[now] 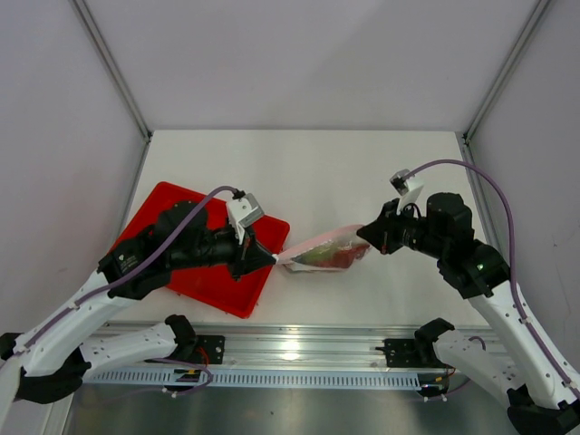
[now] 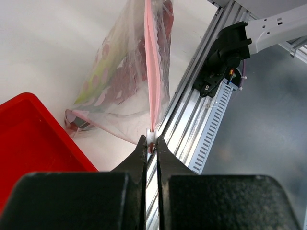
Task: Place the food in the zip-top bag and seal the zipper
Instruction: Zip the zipper food storage bag at the center of the board, then place the zipper food storage bag at the center of the board.
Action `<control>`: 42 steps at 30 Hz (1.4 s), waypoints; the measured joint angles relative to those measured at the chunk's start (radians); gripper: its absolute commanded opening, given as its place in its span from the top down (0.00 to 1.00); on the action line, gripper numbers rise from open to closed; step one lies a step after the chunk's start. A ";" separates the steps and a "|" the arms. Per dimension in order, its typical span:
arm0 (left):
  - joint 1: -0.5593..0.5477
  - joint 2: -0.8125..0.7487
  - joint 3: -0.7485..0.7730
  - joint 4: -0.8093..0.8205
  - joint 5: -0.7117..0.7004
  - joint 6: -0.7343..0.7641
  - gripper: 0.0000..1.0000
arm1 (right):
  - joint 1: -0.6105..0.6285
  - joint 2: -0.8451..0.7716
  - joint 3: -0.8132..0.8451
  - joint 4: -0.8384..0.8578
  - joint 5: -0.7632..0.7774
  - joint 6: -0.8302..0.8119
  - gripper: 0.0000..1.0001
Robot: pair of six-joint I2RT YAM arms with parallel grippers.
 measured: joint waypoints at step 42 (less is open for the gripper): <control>0.000 -0.164 -0.089 0.018 -0.181 -0.125 0.01 | -0.459 0.681 0.216 0.233 0.271 0.108 1.00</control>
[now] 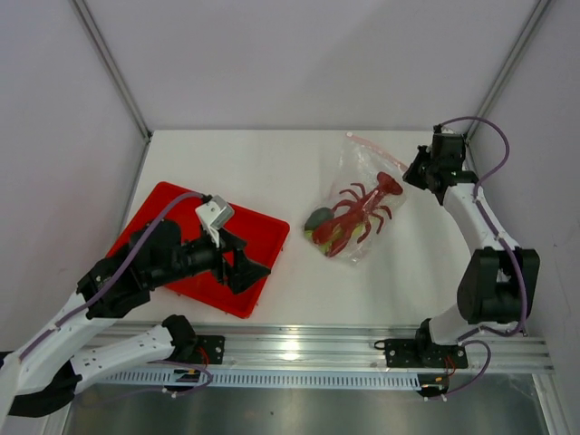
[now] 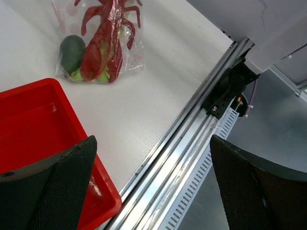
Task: Place the food in the zip-top bag and seal the zipper
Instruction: Place the zipper food storage bag at the center of the board.
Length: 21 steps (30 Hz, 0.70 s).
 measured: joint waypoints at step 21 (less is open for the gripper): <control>0.000 -0.103 -0.132 0.044 0.050 -0.078 0.01 | -0.176 0.317 0.232 0.001 0.076 0.076 0.01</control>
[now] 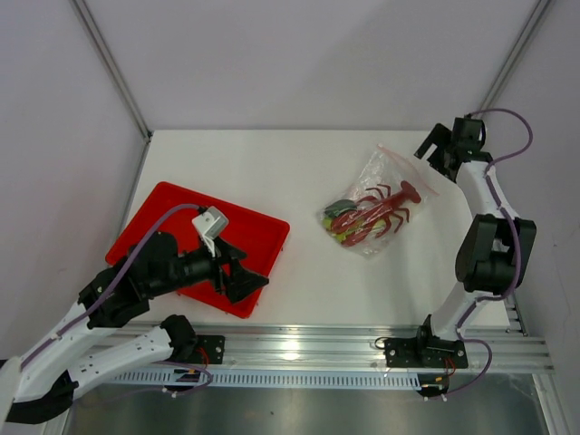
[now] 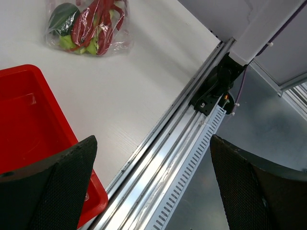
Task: Place the food in the zip-top bag and seal the zipper
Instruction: Place the zipper food storage bag at the center of the board, then reset both arms
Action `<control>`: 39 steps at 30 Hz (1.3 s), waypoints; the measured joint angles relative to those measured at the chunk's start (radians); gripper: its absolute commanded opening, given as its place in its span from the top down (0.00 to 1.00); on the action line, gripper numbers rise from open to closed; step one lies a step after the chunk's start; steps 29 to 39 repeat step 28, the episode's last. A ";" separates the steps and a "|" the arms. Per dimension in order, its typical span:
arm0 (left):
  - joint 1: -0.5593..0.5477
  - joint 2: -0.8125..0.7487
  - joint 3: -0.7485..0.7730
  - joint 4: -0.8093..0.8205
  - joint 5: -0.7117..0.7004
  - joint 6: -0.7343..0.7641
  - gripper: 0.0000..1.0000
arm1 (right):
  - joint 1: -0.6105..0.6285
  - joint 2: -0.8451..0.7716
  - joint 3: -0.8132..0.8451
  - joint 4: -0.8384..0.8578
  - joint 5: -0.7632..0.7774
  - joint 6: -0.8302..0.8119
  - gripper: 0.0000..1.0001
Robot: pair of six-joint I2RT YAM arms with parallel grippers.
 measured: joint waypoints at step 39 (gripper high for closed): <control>0.202 -0.158 -0.557 0.590 -0.036 -0.314 0.01 | 1.213 -1.021 -0.736 -0.287 0.538 0.401 0.01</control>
